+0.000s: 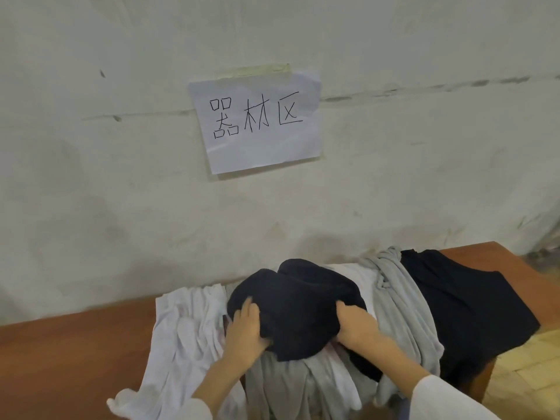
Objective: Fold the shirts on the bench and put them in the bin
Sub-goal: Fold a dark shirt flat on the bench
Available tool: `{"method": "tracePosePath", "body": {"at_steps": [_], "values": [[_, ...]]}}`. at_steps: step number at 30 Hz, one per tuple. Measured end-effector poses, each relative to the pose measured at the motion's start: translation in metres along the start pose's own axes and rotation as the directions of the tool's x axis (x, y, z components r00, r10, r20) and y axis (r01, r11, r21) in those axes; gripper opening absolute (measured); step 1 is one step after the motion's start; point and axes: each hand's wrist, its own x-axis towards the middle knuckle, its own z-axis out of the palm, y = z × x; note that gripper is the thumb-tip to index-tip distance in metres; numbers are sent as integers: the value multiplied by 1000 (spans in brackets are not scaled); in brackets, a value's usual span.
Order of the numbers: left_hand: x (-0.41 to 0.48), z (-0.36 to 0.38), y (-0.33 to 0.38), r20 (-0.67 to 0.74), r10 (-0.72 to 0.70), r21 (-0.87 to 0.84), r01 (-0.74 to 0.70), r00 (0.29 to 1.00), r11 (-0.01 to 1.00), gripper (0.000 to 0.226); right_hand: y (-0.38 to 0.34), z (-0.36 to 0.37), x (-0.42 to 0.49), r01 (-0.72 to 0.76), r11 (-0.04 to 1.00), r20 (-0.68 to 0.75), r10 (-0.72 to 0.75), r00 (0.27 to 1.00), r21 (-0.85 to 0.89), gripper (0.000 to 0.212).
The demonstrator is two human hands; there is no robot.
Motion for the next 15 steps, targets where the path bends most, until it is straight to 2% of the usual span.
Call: {"method": "tracePosePath", "body": {"at_steps": [1, 2, 4, 5, 6, 8, 10, 12, 13, 14, 15], "values": [[5, -13, 6, 18, 26, -39, -25, 999, 999, 12, 0, -13, 4, -31, 999, -27, 31, 999, -8, 20], [19, -25, 7, 34, 41, -108, -37, 999, 993, 12, 1, -31, 15, -57, 998, -55, 57, 997, -11, 5], [57, -60, 18, 23, 26, -135, -23, 999, 991, 17, 8, -71, 40, -122, 992, -155, 115, 981, -37, 14], [81, -80, 25, -44, 9, -124, -14, 999, 992, 16, 9, -93, 55, -168, 986, -211, 166, 963, 11, 21], [103, -101, 36, -148, -10, -123, -8, 989, 992, 17, 8, -113, 67, -190, 971, -250, 221, 943, 143, 24], [139, -138, 64, -339, -29, -191, -39, 940, 981, 26, 0, -146, 91, -115, 845, -291, 303, 908, 522, 21], [166, -162, 88, -429, -43, -287, -91, 902, 953, 28, -15, -172, 108, 31, 590, -313, 383, 869, 807, 22], [184, -169, 98, -425, -49, -398, -137, 904, 907, 24, -28, -192, 114, 213, 310, -333, 413, 848, 927, 14], [188, -171, 98, -408, -67, -464, -144, 910, 874, 24, -32, -199, 115, 292, 231, -364, 401, 840, 928, 9], [193, -173, 96, -379, -110, -545, -126, 919, 829, 23, -35, -205, 111, 347, 250, -421, 374, 826, 904, 7], [194, -176, 93, -357, -171, -638, -106, 918, 763, 24, -34, -210, 108, 377, 367, -498, 330, 802, 850, 10]]}}
